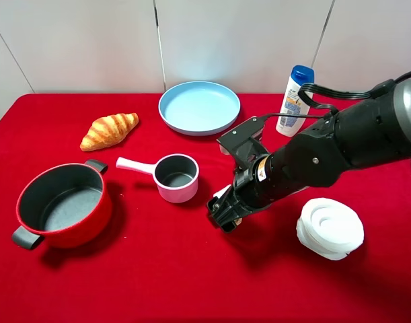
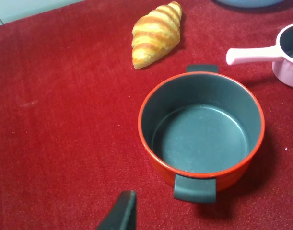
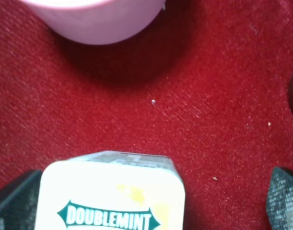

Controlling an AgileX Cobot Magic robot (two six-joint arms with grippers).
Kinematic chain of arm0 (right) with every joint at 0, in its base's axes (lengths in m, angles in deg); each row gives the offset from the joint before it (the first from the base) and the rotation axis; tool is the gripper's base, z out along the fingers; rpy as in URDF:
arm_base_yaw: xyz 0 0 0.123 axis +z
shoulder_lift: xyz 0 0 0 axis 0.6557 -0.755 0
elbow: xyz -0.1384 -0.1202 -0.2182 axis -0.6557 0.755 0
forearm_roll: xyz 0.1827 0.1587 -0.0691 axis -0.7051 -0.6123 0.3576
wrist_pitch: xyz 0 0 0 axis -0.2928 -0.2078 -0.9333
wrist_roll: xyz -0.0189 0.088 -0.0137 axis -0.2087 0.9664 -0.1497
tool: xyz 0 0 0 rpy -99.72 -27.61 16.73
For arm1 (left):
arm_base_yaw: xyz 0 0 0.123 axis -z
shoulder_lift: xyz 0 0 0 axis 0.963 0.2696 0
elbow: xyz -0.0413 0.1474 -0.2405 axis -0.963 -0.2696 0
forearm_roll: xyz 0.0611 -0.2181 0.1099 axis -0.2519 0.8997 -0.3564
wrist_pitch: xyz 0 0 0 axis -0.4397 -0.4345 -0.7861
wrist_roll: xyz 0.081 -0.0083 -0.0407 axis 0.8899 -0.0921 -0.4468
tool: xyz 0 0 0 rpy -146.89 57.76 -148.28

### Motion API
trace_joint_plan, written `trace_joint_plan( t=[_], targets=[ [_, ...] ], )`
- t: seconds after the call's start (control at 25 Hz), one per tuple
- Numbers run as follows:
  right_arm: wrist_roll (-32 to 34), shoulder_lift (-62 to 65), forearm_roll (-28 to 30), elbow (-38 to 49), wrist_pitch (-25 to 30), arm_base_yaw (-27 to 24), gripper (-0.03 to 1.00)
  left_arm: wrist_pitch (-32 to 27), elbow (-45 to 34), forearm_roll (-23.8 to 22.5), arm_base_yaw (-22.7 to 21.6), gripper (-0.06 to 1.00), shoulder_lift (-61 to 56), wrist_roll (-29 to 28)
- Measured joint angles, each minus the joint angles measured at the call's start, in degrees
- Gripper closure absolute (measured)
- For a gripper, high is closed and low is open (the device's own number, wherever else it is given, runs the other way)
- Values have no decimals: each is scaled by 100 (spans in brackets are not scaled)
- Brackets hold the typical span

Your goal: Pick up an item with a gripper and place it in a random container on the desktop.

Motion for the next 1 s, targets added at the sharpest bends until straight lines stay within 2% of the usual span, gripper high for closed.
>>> trace_joint_plan(
  t=[0.24, 0.56, 1.0],
  targets=[
    [19, 0, 0, 0, -7, 0, 29, 0, 0, 0, 0, -5, 0, 0],
    [41, 0, 0, 0, -7, 67, 64, 0, 0, 0, 0, -5, 0, 0],
    [142, 0, -17, 0, -2, 67, 63, 0, 0, 0, 0, -5, 0, 0]
  ],
)
